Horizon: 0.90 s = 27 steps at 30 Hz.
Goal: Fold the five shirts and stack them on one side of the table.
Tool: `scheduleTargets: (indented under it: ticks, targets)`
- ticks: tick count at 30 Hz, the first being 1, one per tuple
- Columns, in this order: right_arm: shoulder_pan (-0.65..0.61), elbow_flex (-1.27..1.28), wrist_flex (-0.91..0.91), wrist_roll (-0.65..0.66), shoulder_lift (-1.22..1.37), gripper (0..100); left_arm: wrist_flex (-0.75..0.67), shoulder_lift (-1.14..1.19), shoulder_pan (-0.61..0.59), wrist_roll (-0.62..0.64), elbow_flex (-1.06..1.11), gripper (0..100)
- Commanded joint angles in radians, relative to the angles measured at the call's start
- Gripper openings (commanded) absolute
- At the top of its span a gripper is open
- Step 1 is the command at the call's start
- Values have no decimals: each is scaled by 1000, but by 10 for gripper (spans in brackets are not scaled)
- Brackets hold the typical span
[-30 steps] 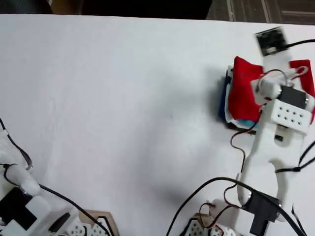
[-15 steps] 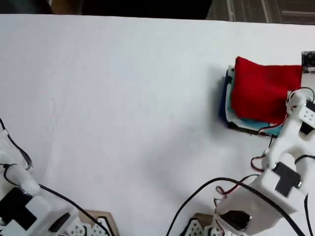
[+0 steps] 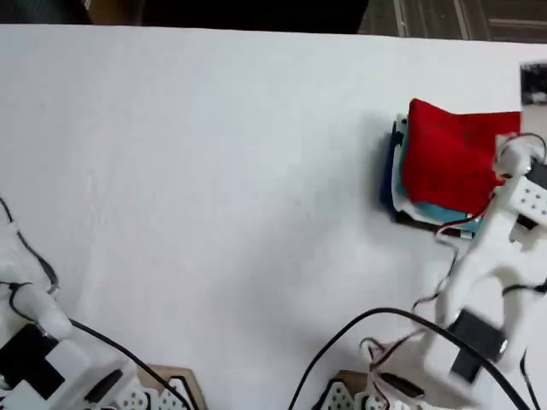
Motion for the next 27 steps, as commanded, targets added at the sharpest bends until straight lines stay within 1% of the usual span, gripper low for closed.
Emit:
scheduleTargets:
  ticks: [1,4,7,9,11,13,16,20,22,24,25,27]
  targets:
    - [-110,-31,186,-5,-252,20,89,-97,110,-34,-94,27]
    - [-226,-25,383,-6,-374,20,207,-238,239,-69,-179,27]
    - [-355,-8,590,-21,-438,20,284,-427,433,-114,-203,27]
    - [-400,18,671,-106,-458,20,310,-545,569,-121,-193,27]
    - [-400,52,714,-238,-467,20,315,-657,700,-115,-159,27]
    - [-404,101,739,-341,-467,23,304,-746,781,-94,-101,27]
    - [-417,210,751,-411,-467,21,232,-847,821,-75,25,28]
    - [-371,353,753,-423,-469,20,141,-976,818,-80,194,32]
    - [-348,410,751,-416,-469,20,137,-1057,816,-80,277,28]
    - [-346,460,751,-410,-469,20,181,-1152,816,-74,363,29]
    - [-346,485,751,-381,-469,20,212,-1203,822,-74,403,30]
    - [-348,529,751,-269,-469,20,241,-1313,825,-72,476,30]
